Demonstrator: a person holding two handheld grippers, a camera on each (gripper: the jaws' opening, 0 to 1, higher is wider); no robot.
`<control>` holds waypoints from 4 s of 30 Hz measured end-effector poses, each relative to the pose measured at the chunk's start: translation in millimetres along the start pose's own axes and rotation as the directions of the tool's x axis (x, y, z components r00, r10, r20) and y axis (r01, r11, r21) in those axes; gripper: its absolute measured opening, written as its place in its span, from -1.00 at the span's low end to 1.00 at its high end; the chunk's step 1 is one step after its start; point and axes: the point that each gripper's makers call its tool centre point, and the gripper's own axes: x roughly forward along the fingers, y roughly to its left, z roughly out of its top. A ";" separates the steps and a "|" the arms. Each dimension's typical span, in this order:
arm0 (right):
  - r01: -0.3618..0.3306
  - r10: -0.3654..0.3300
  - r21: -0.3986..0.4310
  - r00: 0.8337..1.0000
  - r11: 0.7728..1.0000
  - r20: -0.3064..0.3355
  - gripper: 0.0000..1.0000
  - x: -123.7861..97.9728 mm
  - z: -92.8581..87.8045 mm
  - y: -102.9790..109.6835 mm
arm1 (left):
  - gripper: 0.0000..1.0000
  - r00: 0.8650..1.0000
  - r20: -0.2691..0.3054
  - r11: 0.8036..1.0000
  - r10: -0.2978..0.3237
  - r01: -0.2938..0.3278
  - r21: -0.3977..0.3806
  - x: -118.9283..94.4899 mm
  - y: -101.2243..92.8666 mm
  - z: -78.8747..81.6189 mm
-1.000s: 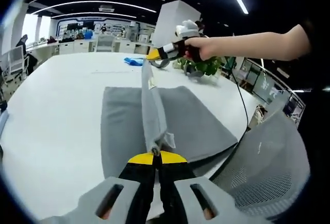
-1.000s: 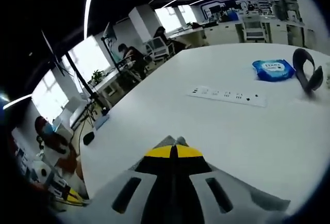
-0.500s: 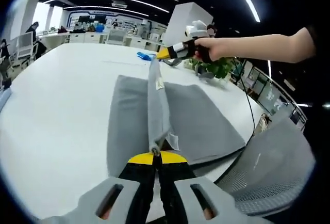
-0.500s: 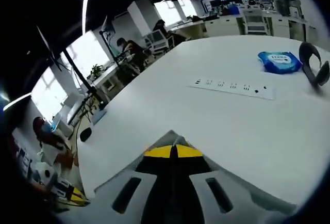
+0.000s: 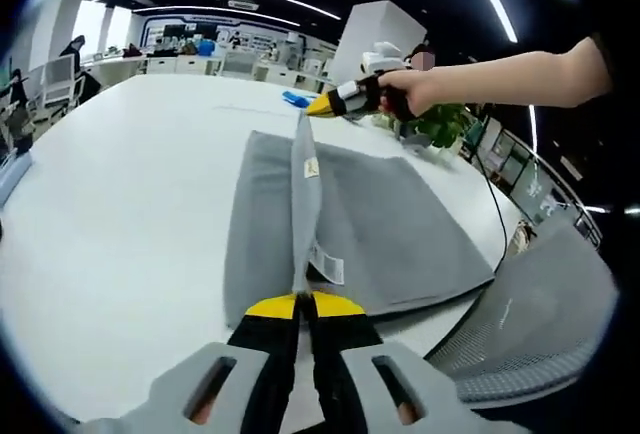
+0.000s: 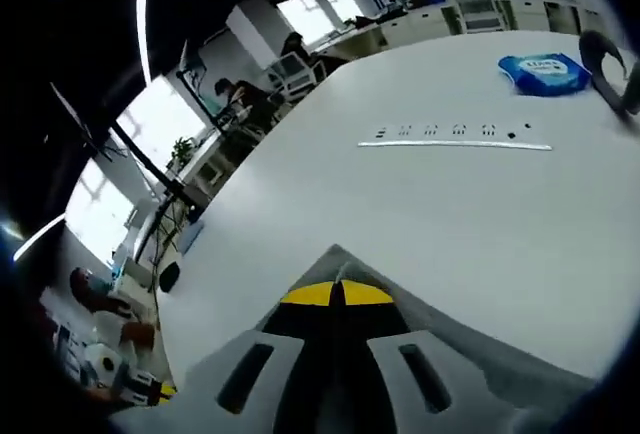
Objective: Fold the towel on the table until its edges align and the towel forms a compact rectangular stack.
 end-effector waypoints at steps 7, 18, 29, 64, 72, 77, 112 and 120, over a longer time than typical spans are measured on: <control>-0.036 0.034 0.116 0.999 0.993 0.026 -1.00 15.3 5.3 -0.3 | -0.90 1.000 -0.002 1.000 0.004 -0.004 -0.016 -2.2 8.2 -5.2; -0.058 0.054 0.147 0.998 0.987 0.035 -1.00 33.9 -11.0 -1.4 | -0.90 0.999 -0.042 1.000 0.023 -0.023 0.016 4.4 10.1 -10.0; -0.071 0.071 0.011 0.997 0.997 -0.008 -0.94 35.8 -26.5 11.0 | -0.66 0.999 -0.004 0.999 0.036 -0.036 0.027 -2.3 17.2 -3.2; 0.031 -0.259 -0.722 0.943 0.691 -0.208 -1.00 -164.5 -126.2 -93.4 | -0.64 0.961 -0.091 0.841 -0.263 0.274 0.467 33.4 -146.4 71.1; 0.078 -0.305 -0.729 0.934 0.680 -0.185 -1.00 -182.2 -110.0 -125.9 | -0.89 0.896 -0.292 0.693 -0.336 0.445 0.568 87.6 -208.2 63.8; 0.075 -0.286 -0.702 0.939 0.708 -0.189 -1.00 -171.8 -101.5 -131.2 | -0.98 0.849 -0.417 0.608 -0.324 0.525 0.596 110.4 -230.8 33.8; -0.197 -0.463 -0.877 0.787 0.439 -0.409 -1.00 -123.9 -149.6 -92.9 | -0.98 0.819 -0.561 0.300 -0.117 0.568 0.767 135.0 -248.3 -29.7; -0.117 -0.500 -0.859 0.771 0.498 -0.394 -1.00 -125.3 -151.9 -91.7 | -0.99 0.845 -0.529 0.367 -0.084 0.520 0.772 130.6 -244.1 -30.9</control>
